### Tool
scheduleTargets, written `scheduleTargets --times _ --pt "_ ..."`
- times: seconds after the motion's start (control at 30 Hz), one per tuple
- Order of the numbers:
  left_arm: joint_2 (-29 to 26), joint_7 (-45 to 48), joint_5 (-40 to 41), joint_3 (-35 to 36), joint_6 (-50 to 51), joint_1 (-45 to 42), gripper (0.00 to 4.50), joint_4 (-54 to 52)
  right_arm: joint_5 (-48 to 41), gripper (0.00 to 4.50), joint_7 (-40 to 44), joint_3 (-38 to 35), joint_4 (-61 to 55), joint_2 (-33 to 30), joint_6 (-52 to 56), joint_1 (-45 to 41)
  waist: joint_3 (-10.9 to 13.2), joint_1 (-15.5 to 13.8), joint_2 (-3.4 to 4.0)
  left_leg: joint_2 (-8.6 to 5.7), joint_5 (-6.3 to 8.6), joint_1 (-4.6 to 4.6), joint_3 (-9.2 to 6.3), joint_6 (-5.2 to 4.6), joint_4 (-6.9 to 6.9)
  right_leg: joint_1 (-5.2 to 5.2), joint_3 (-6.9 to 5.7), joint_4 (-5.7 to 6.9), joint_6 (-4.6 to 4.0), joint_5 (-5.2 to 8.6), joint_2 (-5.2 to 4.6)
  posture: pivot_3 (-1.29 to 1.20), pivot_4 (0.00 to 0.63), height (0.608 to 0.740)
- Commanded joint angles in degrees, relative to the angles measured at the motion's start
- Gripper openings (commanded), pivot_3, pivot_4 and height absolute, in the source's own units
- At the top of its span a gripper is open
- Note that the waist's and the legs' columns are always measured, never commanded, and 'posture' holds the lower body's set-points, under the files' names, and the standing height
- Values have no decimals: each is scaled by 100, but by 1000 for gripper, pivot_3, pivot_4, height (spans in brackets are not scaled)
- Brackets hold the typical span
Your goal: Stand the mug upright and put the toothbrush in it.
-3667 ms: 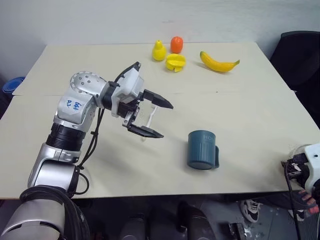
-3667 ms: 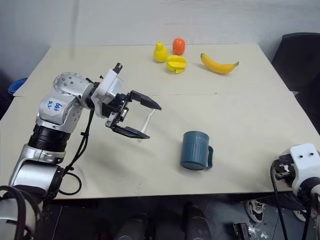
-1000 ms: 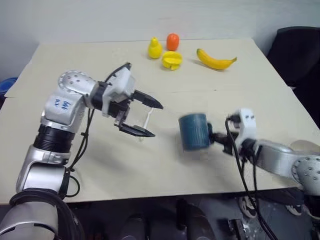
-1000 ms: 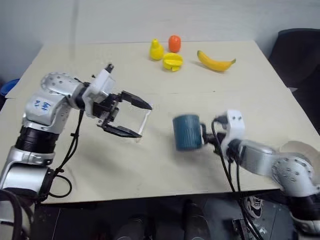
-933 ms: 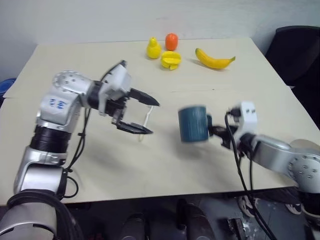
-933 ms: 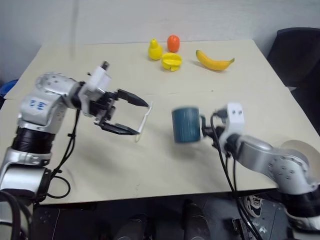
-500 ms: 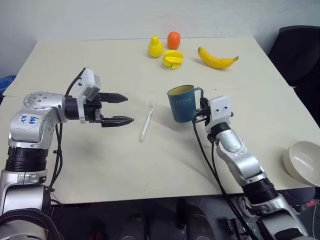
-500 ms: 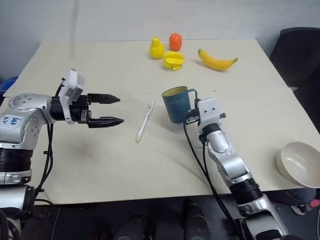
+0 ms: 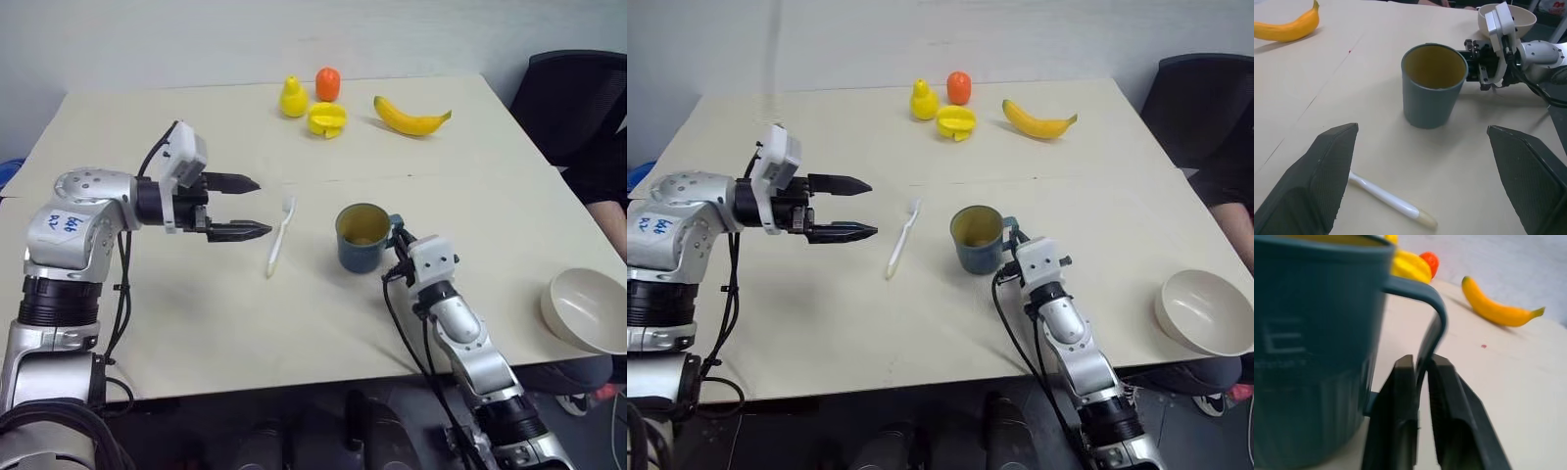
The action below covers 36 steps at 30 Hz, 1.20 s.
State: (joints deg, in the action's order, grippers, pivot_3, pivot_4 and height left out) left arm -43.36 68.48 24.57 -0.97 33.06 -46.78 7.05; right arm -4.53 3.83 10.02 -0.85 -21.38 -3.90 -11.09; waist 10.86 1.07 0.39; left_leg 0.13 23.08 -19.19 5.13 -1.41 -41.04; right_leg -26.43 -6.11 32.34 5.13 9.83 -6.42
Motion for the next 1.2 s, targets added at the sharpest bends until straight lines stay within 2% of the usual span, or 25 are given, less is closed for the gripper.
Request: scheduleTargets --times 0.03,0.2,0.27,0.4,0.47,0.57,0.63,0.67,0.77,0.87,1.0,1.13,1.2 --pt "111 -56 -206 -89 -207 -266 4500 339 24 1570 212 -328 -511 -61 310 -4 0 27 0 -2 0 -2 3 0 0 -2 2 0 0 0 0 0 150 740" --pt "260 -166 -389 -149 -294 -364 4500 677 -48 3159 642 -558 -1733 -389 1346 436 0 38 0 0 2 -3 2 -3 3 -4 1 -3 0 0 0 0 150 740" --pt "272 -276 -422 -116 -229 -343 4500 710 -179 3159 818 -721 -2425 -575 1910 737 0 32 0 1 2 -4 -1 -3 6 -6 -2 -2 -4 2 1 0 150 740" --pt "376 -1140 -650 1 205 -296 4500 684 -1145 3159 1504 -1493 -4128 -1224 3265 1567 0 -21 0 -1 7 -5 -3 -13 1 -6 4 0 0 0 -8 0 150 740" --pt "345 -1536 -943 -192 526 -240 4500 568 -1988 3159 1744 -2052 -4782 -1451 3912 1770 -1 -87 -10 -5 13 -3 -12 -24 -5 -2 7 0 3 -2 -5 0 150 740" --pt "506 -2016 -1182 -460 1295 -253 4500 405 -3703 3718 1794 -2967 -5328 -1726 4723 1628 -3 -112 -18 -4 23 -1 -24 -42 -6 12 17 1 8 -5 -5 0 150 740" --pt "866 -2609 -1345 -567 2009 -395 4500 498 -5101 4389 1609 -3467 -5422 -2129 5003 1329 -3 -125 -20 2 25 3 -29 -48 -9 12 17 2 8 -5 -9 0 150 740" --pt "1112 -2814 -1298 -539 2337 -464 4500 487 -5954 4472 1441 -3684 -5370 -2493 5064 1111 -2 -142 -21 8 27 6 -30 -51 -14 10 19 3 10 -7 -13 0 150 740" --pt "1592 -3098 -1266 -602 2847 -710 4500 522 -7878 4472 1098 -4115 -5139 -3512 4991 697 8 -241 -42 3 25 -2 -34 -66 -19 5 19 -8 20 -14 -25 0 150 740" --pt "1901 -3279 -1351 -731 2918 -1005 4500 786 -8623 4472 977 -4384 -5023 -4127 4949 661 17 -270 -67 1 26 -11 -43 -65 -8 5 4 -30 19 -14 -18 0 150 740" --pt "2153 -3483 -1342 -706 3195 -1261 4500 1129 -8663 4472 961 -4491 -5025 -4405 4966 867 16 -275 -70 -19 34 -15 -35 -67 -2 4 2 -41 19 -13 -20 0 150 740" --pt "2501 -4019 -1566 -660 3147 -1467 4500 1930 -8898 4472 1032 -4705 -5200 -4458 4876 1104 16 -279 -74 -22 38 -14 -22 -73 -9 7 8 -47 33 -21 -24 0 150 740" --pt "2612 -4036 -1547 -631 3147 -1585 4500 2155 -8728 4472 1079 -4762 -5248 -4557 4896 1113 15 -284 -77 -16 38 -12 -21 -74 -15 10 9 -46 36 -23 -23 0 150 740"
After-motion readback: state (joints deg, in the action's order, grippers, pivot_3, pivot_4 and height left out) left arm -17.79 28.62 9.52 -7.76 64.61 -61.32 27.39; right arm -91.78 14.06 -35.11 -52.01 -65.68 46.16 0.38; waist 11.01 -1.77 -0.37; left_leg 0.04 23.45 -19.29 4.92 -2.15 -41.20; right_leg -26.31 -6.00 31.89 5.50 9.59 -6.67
